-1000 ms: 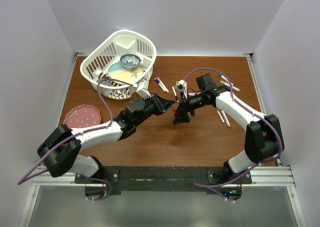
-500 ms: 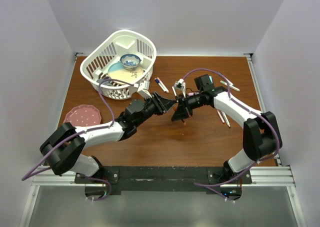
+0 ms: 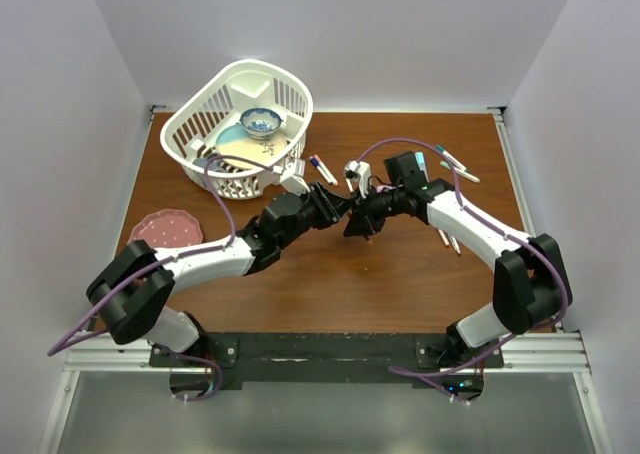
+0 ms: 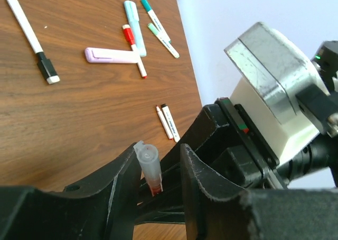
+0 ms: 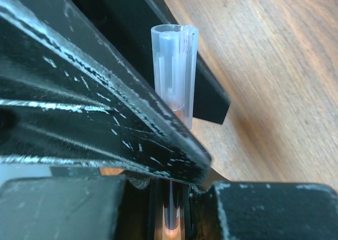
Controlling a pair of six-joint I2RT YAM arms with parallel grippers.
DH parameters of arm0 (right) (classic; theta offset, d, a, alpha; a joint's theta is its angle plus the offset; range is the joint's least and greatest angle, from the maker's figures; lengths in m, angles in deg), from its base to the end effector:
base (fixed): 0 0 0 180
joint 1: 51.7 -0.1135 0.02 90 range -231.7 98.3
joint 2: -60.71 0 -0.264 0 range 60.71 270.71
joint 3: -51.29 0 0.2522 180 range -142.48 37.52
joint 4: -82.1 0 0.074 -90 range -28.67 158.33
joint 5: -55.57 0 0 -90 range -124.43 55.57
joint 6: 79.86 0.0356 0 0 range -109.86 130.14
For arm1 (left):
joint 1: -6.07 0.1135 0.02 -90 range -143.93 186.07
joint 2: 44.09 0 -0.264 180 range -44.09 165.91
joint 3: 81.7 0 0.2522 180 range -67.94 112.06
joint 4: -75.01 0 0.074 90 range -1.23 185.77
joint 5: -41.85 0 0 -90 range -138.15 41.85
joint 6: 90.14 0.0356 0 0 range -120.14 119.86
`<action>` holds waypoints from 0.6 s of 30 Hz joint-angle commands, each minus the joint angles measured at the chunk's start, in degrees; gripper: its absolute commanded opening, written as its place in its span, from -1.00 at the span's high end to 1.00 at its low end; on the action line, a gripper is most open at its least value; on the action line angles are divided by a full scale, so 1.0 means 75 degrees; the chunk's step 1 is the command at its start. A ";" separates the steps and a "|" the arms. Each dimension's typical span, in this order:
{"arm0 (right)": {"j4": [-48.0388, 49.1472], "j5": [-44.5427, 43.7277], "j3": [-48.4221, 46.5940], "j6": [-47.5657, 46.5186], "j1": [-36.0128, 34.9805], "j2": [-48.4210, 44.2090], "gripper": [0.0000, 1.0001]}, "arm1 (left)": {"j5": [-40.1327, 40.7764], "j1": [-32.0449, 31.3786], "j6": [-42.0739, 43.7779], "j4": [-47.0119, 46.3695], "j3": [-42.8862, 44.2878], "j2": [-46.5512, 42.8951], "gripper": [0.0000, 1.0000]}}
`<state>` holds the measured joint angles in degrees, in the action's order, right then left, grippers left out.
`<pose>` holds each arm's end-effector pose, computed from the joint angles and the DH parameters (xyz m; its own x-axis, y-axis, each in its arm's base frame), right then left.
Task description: Open the pen caps
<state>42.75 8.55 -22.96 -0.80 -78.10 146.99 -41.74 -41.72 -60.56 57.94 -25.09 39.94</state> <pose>0.2686 0.1605 0.2462 -0.5530 -0.4295 -0.7139 -0.8264 0.3917 0.4045 0.2206 -0.2373 0.2403 -0.6355 -0.5857 -0.5030 0.2219 0.4855 -0.8456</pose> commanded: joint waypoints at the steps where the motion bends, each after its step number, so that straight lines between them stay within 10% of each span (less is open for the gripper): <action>1: 0.0236 -0.0773 0.0026 -0.0147 -0.0231 -0.0195 1.00 | 0.0340 -0.0061 -0.0029 0.0056 0.0392 0.0081 0.24; 7: 0.0154 -0.1125 0.0003 -0.0346 -0.0418 -0.0114 1.00 | 0.0469 -0.0062 -0.0041 0.0033 0.0462 0.0116 0.99; 18: -0.0338 -0.0974 -0.0068 -0.0920 -0.0501 0.0015 1.00 | 0.1615 0.1950 0.0158 0.0078 -0.0627 -0.1707 1.00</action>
<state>45.99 1.10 -23.12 -4.40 -81.90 147.10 -41.13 -38.22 -61.02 60.17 -26.91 37.38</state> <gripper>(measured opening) 0.132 0.162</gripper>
